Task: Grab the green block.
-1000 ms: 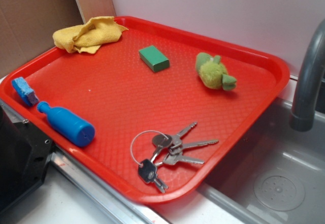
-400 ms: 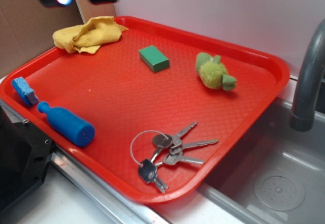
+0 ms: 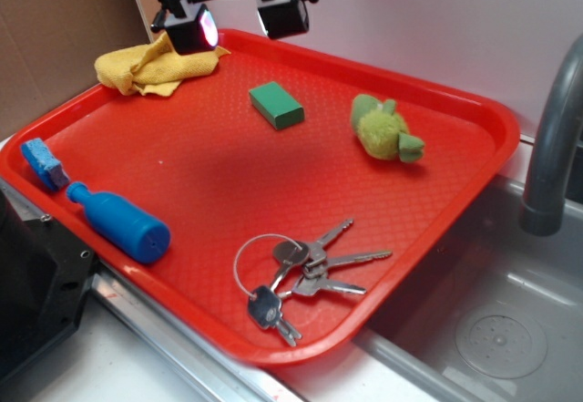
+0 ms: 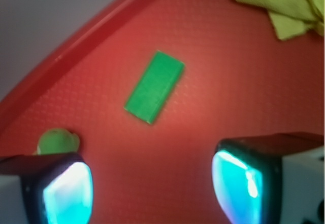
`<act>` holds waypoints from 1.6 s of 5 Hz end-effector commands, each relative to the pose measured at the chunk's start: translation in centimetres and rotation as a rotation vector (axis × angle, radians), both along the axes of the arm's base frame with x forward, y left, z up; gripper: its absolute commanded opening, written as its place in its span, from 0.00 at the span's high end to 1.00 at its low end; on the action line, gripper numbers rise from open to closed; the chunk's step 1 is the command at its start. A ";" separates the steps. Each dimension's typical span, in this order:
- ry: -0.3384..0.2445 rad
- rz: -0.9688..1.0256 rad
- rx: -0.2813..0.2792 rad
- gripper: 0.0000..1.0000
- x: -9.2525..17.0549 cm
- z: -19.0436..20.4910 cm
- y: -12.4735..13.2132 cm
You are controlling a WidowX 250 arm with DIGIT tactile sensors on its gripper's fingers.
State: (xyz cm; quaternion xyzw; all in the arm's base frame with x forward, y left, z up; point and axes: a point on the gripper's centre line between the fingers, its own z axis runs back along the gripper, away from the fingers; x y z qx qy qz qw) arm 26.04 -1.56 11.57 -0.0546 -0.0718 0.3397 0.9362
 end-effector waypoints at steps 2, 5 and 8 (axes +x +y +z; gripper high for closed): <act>-0.072 0.392 0.024 0.00 3.6 -6.1 5.0; 0.024 0.375 0.036 0.00 5.7 -8.7 3.8; 0.220 0.163 -0.051 1.00 1.8 -2.5 1.6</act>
